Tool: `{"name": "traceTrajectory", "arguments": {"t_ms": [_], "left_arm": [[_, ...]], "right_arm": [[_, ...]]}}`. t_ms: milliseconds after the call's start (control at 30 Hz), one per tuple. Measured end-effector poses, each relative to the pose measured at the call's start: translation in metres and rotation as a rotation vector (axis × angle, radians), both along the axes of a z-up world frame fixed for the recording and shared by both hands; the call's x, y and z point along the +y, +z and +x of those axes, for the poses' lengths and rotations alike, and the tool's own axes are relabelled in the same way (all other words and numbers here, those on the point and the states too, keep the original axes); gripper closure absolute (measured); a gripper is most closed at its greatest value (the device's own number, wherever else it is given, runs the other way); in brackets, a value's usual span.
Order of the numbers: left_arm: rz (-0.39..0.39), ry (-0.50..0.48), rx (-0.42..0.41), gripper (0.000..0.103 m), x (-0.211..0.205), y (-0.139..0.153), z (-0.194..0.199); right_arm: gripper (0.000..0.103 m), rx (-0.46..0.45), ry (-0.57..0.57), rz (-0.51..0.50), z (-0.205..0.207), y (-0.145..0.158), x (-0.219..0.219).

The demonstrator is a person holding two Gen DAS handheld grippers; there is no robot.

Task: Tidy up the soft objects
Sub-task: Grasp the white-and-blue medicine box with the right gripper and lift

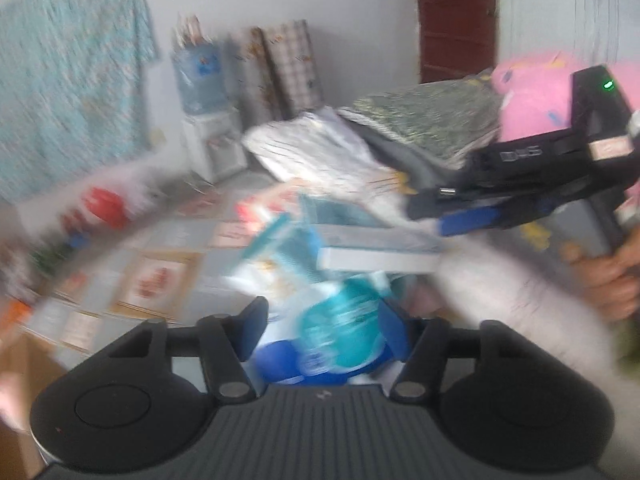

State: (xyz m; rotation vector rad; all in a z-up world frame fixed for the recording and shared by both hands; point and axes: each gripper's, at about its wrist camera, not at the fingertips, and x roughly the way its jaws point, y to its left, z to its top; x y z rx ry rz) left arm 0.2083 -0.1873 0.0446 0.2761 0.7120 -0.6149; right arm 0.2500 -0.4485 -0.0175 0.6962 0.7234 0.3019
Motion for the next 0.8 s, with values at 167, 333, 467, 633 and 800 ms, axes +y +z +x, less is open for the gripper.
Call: {"name": "traceTrajectory", "arguments": {"t_ms": [167,333,467,633,800], "left_arm": [[-0.114,-0.009,0.201,0.052,-0.019,-0.022,0.033],[-0.206,0.025,0.36,0.053,-0.029,-0.042,0.066],[-0.241,0.056,0.436,0.051,-0.031,-0.051,0.085],[-0.255,0.09,0.454,0.052,-0.032,-0.054,0.095],[-0.253,0.091,0.444,0.053,-0.034,-0.053,0.091]], "right_arm": [[0.039,0.027,0.027,-0.044,0.053,-0.005,0.002],[0.039,0.073,0.068,-0.087,0.099,-0.024,0.011],[0.038,0.124,0.086,-0.092,0.119,-0.045,0.015],[0.038,0.146,0.11,-0.026,0.123,-0.057,0.013],[0.037,0.146,0.128,0.002,0.107,-0.054,0.01]]}}
